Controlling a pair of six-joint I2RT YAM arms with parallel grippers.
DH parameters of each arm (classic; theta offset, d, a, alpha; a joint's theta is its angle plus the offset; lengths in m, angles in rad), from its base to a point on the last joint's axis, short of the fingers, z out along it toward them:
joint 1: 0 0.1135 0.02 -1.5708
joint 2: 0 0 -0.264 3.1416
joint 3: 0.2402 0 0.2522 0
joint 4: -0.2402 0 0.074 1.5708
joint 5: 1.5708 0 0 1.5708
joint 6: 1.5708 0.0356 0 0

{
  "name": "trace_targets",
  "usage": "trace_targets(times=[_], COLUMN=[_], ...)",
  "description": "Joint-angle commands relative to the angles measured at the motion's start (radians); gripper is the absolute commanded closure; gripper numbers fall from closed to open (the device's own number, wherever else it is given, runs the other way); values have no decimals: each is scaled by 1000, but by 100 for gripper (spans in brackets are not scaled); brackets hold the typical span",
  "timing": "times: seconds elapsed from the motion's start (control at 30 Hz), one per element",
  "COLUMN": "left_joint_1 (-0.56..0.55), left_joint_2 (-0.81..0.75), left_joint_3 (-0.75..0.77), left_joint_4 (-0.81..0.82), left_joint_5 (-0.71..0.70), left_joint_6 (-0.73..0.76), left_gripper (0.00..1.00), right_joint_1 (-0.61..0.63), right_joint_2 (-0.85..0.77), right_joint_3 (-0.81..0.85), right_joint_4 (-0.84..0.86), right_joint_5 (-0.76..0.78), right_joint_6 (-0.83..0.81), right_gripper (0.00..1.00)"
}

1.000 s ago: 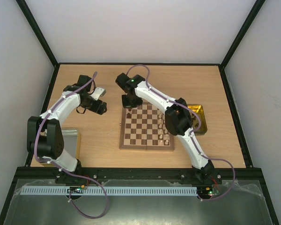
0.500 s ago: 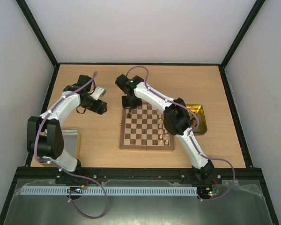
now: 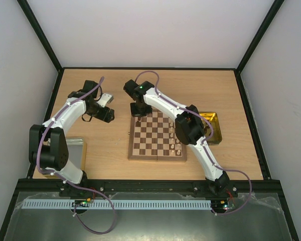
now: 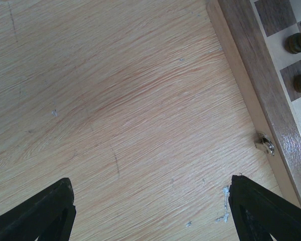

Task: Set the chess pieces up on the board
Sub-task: Place the chess piece on the chessboard.

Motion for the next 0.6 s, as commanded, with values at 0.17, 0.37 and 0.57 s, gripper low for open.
trace_targets(times=[0.17,0.37,0.57], left_joint_1=[-3,-3,-3], left_joint_2=[-16,-20,-22], left_joint_3=[-18,-20,-21], left_joint_4=[-3,-3,-2], left_joint_5=[9,9,8], left_joint_6=[-8,-8,-10], left_gripper=[16,16,16], right_joint_1=[4,4,4], right_joint_2=[6,8,10], right_joint_3=[33,36,35], right_joint_4=[-34,-29,-26], right_joint_5=[4,-11,-30], right_joint_6=[-11,-6,-3], right_gripper=[84,78,78])
